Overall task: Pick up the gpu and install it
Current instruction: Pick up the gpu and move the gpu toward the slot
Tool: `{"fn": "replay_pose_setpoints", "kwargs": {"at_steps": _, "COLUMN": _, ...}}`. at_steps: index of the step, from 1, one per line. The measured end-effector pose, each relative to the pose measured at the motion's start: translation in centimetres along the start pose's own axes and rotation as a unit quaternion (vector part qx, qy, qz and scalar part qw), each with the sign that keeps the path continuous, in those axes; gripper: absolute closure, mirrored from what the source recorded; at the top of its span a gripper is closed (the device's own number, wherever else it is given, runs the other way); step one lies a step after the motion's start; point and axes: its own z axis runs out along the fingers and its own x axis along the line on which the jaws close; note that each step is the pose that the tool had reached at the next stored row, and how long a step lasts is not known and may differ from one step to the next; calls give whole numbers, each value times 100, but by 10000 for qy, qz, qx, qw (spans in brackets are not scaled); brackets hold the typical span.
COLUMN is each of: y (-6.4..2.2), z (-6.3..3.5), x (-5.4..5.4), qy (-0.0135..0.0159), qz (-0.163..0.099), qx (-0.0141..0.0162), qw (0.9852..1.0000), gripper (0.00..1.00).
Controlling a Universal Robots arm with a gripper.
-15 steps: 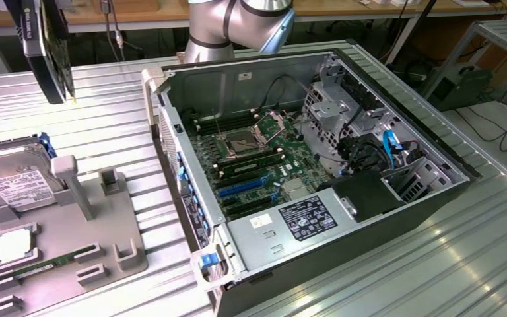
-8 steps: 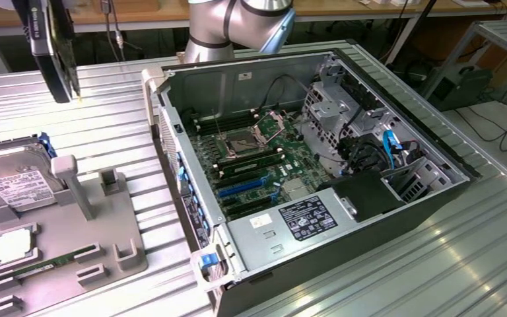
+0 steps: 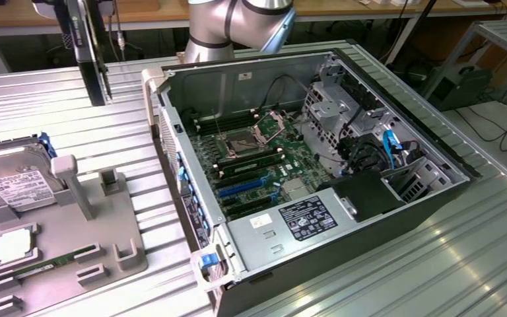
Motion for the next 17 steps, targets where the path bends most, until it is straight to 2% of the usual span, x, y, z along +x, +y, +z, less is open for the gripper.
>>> {"fn": "replay_pose_setpoints", "kwargs": {"at_steps": 8, "y": -11, "z": 30, "x": -145, "qy": 0, "qz": 0, "qx": -1, "qw": 10000, "gripper": 73}}
{"fn": "replay_pose_setpoints", "kwargs": {"at_steps": 17, "y": -12, "z": 37, "x": -375, "qy": 0, "qz": 0, "qx": -2, "qw": 10000, "gripper": 73}}
